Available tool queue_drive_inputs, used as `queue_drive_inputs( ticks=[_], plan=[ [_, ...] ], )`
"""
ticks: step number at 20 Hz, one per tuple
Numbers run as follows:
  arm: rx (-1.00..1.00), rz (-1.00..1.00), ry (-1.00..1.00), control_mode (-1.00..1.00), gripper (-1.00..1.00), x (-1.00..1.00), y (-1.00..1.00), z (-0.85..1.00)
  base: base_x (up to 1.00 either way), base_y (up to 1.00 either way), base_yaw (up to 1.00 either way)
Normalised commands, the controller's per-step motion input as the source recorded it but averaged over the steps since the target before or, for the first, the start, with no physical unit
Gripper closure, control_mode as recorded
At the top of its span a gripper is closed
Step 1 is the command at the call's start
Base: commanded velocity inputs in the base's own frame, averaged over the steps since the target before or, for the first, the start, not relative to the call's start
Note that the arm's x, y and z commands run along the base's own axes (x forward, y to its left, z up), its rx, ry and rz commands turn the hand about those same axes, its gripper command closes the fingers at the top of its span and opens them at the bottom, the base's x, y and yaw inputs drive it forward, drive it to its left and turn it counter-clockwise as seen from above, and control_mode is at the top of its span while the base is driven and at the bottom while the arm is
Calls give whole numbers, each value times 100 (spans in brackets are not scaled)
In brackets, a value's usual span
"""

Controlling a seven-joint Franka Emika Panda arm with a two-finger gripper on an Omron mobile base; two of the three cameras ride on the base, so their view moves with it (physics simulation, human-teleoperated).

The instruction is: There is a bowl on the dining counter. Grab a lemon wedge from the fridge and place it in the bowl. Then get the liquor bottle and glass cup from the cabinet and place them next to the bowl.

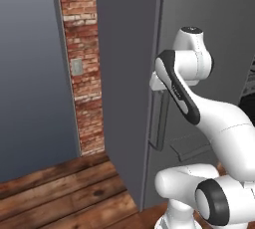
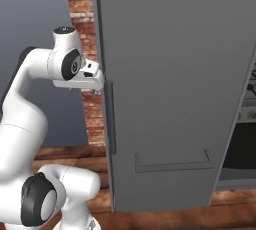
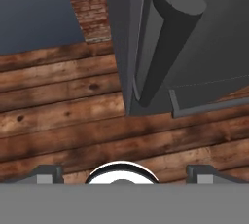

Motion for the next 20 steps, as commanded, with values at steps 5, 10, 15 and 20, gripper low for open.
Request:
queue_drive_inputs(
  ticks=[5,10,15,20],
  plan=[
    [0,0,0,100,-100,0,0,0,0,43,-19],
    [0,0,0,100,-100,0,0,0,7,15,-19],
    [0,0,-2,-100,-100,1,-2,-11,1,0,-5],
    [0,2,-25,-100,-100,0,-33,-58,0,0,0]
  ],
)
